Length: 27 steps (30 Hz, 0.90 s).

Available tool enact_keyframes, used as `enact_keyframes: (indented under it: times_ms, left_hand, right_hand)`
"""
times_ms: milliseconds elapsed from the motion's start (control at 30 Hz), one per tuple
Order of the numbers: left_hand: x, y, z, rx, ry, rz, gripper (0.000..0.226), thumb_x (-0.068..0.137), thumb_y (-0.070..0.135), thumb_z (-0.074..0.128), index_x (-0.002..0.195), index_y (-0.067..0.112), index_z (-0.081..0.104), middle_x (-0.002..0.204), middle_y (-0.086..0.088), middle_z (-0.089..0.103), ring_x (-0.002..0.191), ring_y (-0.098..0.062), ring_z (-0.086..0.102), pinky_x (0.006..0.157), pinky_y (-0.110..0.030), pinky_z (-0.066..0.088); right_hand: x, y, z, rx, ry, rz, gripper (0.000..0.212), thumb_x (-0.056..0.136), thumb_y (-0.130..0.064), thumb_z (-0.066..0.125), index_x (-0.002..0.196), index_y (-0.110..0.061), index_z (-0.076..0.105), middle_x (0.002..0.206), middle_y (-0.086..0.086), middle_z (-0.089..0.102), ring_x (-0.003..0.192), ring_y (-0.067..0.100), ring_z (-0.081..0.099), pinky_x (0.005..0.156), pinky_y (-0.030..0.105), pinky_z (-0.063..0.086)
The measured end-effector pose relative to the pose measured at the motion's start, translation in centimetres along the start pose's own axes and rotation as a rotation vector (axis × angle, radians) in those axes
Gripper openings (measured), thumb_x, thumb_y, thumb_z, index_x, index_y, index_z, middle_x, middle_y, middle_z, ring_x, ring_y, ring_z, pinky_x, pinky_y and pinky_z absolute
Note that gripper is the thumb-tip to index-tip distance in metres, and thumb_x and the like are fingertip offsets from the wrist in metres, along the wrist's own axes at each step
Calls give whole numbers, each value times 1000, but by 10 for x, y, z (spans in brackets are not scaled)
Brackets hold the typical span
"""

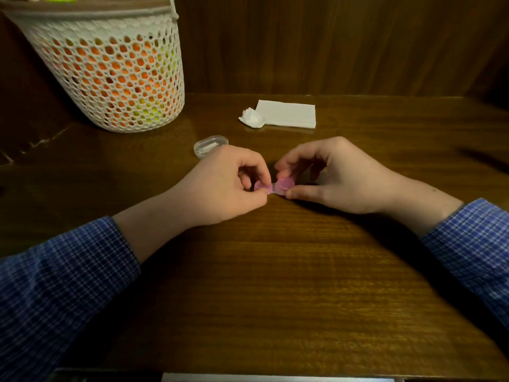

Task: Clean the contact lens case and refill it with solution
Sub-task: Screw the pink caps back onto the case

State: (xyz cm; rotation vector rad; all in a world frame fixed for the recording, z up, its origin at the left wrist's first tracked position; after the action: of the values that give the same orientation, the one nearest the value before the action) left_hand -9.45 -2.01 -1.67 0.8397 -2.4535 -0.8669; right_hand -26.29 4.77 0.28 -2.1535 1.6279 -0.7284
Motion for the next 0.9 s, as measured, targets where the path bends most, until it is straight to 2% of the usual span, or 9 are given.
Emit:
enact_keyframes:
  times_ms: [300, 667, 833, 900]
  left_hand:
    - [1, 2, -1, 1, -4, -1, 19, 85, 17, 82, 89, 34, 76, 84, 3, 72, 74, -28, 65, 61, -41, 58]
    - [1, 2, -1, -19, 1, 0, 17, 84, 18, 83, 87, 34, 78, 83, 2, 72, 74, -28, 66, 61, -41, 57]
    - [1, 0, -1, -34, 3, -4, 18, 84, 17, 84, 85, 34, 78, 81, 5, 72, 66, -15, 62, 60, -26, 53]
    - [1, 0, -1, -37, -3, -6, 18, 84, 16, 84, 85, 34, 79, 82, 4, 72, 66, -16, 62, 60, -24, 53]
  right_hand:
    - [1, 2, 2, 48, 27, 19, 43, 82, -21, 84, 122, -26, 70, 103, -15, 73, 96, -3, 69, 83, 10, 54]
    - [1, -3, 4, 89, -11, -23, 36, 87, -7, 78, 120, -18, 70, 111, -10, 73, 102, 3, 70, 92, 23, 57]
    - [1, -1, 4, 111, -16, -9, 38, 86, -7, 79, 121, -17, 70, 109, -9, 74, 101, 3, 71, 93, 25, 58]
    - [1, 0, 4, 115, -16, -6, 39, 85, -7, 80, 122, -18, 69, 108, -9, 75, 100, 4, 71, 92, 26, 58]
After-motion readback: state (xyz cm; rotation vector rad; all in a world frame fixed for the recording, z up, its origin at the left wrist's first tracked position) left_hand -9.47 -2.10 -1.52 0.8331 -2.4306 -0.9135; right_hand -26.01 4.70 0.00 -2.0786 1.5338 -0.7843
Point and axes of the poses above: each hand's wrist, its own x-axis towards the middle knuckle, its own z-axis out of the palm, y = z × x, the point moved 5 cm from there along x, towards the middle knuckle
